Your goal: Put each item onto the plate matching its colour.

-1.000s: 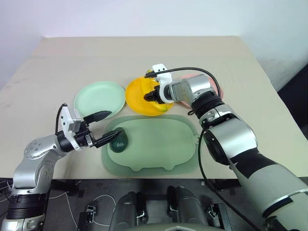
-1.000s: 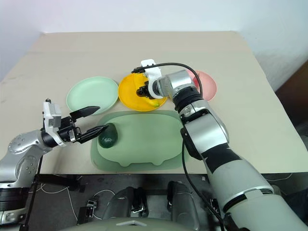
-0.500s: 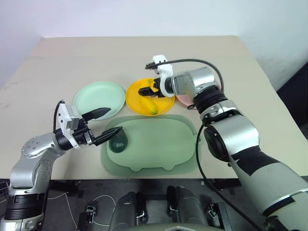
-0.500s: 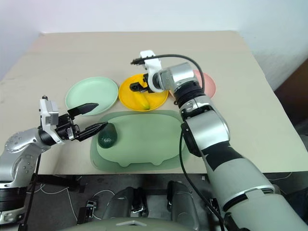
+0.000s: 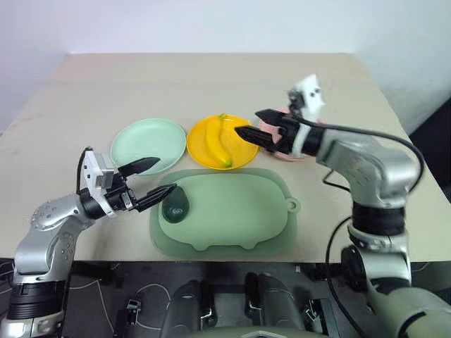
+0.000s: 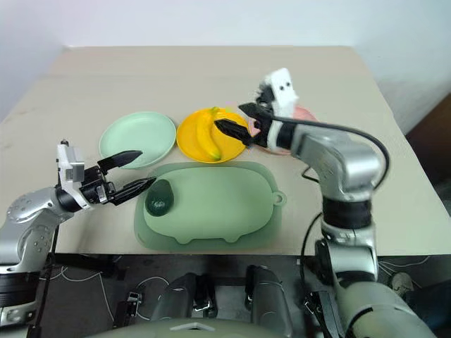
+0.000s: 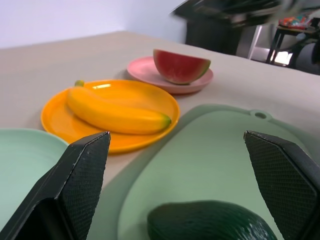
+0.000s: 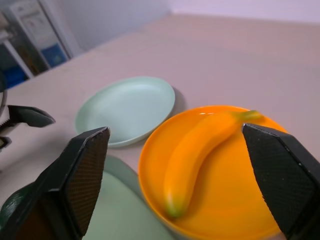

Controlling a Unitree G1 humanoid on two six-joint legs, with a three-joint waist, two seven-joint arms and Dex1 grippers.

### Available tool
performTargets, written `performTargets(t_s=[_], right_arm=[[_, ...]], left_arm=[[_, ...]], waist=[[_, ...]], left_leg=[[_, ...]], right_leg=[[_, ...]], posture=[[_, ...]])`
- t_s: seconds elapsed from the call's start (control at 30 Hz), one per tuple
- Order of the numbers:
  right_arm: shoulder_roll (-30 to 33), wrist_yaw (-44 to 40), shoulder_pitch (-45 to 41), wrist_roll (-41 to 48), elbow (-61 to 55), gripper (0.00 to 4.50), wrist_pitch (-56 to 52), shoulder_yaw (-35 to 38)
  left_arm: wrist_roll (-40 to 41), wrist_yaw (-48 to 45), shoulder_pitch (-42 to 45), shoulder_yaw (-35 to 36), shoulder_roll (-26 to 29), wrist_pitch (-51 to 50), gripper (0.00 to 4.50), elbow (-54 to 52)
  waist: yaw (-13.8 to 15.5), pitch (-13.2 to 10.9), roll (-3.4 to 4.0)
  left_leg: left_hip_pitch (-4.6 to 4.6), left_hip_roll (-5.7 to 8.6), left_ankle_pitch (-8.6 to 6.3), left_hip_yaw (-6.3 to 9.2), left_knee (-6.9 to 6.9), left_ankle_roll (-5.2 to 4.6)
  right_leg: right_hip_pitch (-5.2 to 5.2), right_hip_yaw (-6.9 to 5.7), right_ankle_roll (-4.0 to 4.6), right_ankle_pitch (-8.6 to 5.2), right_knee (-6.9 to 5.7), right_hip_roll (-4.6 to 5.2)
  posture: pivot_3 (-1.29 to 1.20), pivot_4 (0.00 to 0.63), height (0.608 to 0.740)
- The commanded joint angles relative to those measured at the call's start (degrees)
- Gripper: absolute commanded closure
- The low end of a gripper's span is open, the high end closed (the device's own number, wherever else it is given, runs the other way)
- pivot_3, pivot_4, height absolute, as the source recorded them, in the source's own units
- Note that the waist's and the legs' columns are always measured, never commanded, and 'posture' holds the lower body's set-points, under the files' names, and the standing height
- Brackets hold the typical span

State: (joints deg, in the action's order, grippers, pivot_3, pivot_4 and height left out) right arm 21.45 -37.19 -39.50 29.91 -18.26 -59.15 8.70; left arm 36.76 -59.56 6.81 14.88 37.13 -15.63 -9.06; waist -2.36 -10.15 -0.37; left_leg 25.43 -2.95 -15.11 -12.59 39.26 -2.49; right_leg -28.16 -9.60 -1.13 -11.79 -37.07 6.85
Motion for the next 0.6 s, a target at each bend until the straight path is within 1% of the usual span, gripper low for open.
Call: performTargets(t_s=[0.03,0.1,0.17,0.2,0.3,0.47,0.6], right_arm=[[1.1,-2.8,5.4,3.5,-8.9,0.02,6.2,1.5],[3.5,-4.9,10.3,4.2,-11.3,0.02,7.1,0.0],[5.7,-8.7,15.1,5.1,-14.8,0.02,10.2,-2.0],[6.3,-9.3,16.9,4.7,-15.3,0.02,11.8,-2.9],[6.0,-9.5,20.9,2.4,-14.4,0.02,17.5,-5.2],[5.2,-10.3,23.2,2.0,-11.1,0.02,23.5,-7.0],[7.0,-10.9,22.5,0.5,-9.3,0.02,25.7,-8.5]], left_arm=[[0.8,0.9,-0.4,2.6,0.8,0.4,0.00,-1.9],[0.4,1.7,-1.0,3.3,1.0,0.4,0.00,-1.9],[0.1,2.3,-1.6,4.0,1.3,0.5,0.00,-1.8],[0.1,2.7,-2.0,4.2,1.3,0.2,0.00,-2.3],[0.6,4.5,-3.2,4.7,1.5,-1.2,0.00,-4.1],[1.7,6.7,-4.5,5.1,1.1,-3.4,0.00,-6.0],[2.3,8.8,-6.1,4.6,0.2,-5.3,0.00,-8.9]], waist=[[-0.2,0.0,0.00],[-0.1,0.0,-0.01],[0.0,0.0,-0.01],[0.0,0.0,-0.01],[0.0,0.0,-0.01],[0.1,0.0,-0.03],[0.3,0.0,-0.04]], left_leg=[[-0.04,0.00,0.02,-0.01,0.00,0.03],[-0.08,-0.02,0.03,0.02,0.00,0.05],[-0.07,-0.01,0.03,0.05,0.00,0.05],[-0.06,0.00,0.02,0.05,-0.01,0.04],[-0.07,-0.01,0.02,0.06,0.00,0.04],[-0.08,0.00,0.02,0.09,0.00,0.04],[-0.07,0.01,0.02,0.10,0.01,0.04]], right_leg=[[0.01,0.01,0.00,0.00,0.00,0.00],[0.08,0.01,0.00,-0.02,0.03,-0.03],[0.08,0.00,0.03,-0.03,0.05,-0.01],[0.08,0.00,0.03,-0.03,0.08,-0.01],[0.10,0.00,0.03,-0.04,0.08,-0.01],[0.13,-0.01,0.04,-0.05,0.12,0.00],[0.14,-0.01,0.13,-0.09,0.14,0.01]], posture=[[0.00,0.150,0.696],[0.00,0.150,0.696],[0.00,0.150,0.696],[0.00,0.150,0.696],[0.00,0.150,0.696],[0.00,0.150,0.696],[0.00,0.150,0.696]])
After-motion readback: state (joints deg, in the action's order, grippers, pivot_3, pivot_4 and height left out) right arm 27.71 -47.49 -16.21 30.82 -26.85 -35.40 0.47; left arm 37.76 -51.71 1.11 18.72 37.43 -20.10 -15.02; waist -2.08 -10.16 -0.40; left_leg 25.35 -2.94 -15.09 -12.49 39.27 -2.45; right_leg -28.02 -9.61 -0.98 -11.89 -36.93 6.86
